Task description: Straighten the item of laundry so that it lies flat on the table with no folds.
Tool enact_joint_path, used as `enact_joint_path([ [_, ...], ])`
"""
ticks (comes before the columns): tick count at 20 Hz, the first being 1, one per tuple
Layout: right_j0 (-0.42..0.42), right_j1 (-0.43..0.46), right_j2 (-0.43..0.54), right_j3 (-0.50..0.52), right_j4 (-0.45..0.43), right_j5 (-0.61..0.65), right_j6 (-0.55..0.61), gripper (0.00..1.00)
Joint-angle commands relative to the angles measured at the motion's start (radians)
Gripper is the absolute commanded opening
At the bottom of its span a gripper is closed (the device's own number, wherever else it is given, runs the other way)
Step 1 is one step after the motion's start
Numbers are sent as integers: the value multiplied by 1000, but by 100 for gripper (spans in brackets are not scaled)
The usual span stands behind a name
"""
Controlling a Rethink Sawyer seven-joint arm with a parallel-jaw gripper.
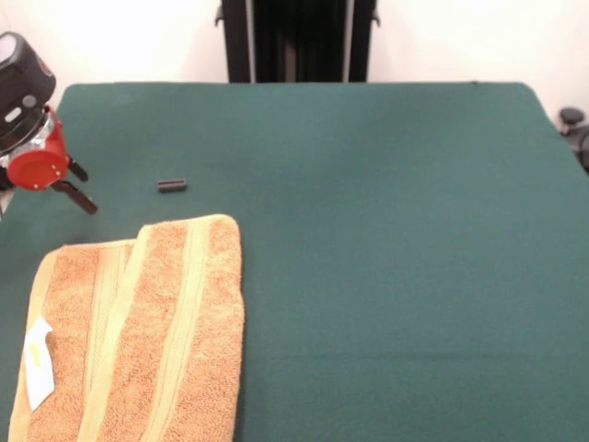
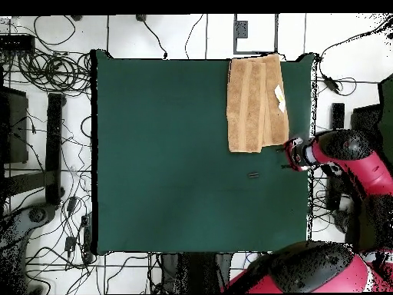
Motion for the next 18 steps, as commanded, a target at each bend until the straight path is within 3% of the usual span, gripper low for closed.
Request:
enact_joint_path([
  [1, 35, 76, 41, 127, 43, -81, 188, 100],
  [18, 38, 70, 38, 156, 108, 8, 255, 100],
])
